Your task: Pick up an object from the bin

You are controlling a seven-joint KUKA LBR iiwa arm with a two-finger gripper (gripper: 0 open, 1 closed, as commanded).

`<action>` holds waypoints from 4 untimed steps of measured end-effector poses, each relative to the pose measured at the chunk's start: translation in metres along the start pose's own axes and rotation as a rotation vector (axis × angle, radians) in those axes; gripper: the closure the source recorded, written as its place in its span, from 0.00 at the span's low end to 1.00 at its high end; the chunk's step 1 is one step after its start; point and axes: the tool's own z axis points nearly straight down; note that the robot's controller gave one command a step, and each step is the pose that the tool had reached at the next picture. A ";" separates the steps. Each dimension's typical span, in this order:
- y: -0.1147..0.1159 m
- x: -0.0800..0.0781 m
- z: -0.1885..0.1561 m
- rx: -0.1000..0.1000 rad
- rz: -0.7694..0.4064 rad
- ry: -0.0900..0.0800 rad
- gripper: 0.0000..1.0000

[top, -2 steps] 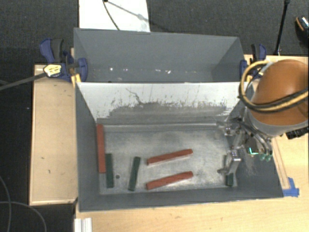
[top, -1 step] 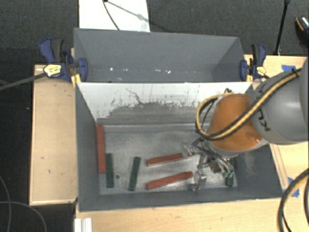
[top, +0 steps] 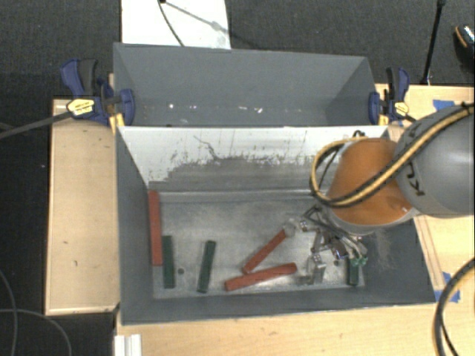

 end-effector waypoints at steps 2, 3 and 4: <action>0.093 -0.026 -0.002 -0.001 -0.005 -0.006 1.00; 0.093 -0.024 0.000 -0.001 -0.006 0.000 0.00; 0.093 -0.024 0.000 -0.001 -0.008 0.000 1.00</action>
Offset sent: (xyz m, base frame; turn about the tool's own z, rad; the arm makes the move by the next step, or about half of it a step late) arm 0.0043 0.0957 -0.0005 -0.0025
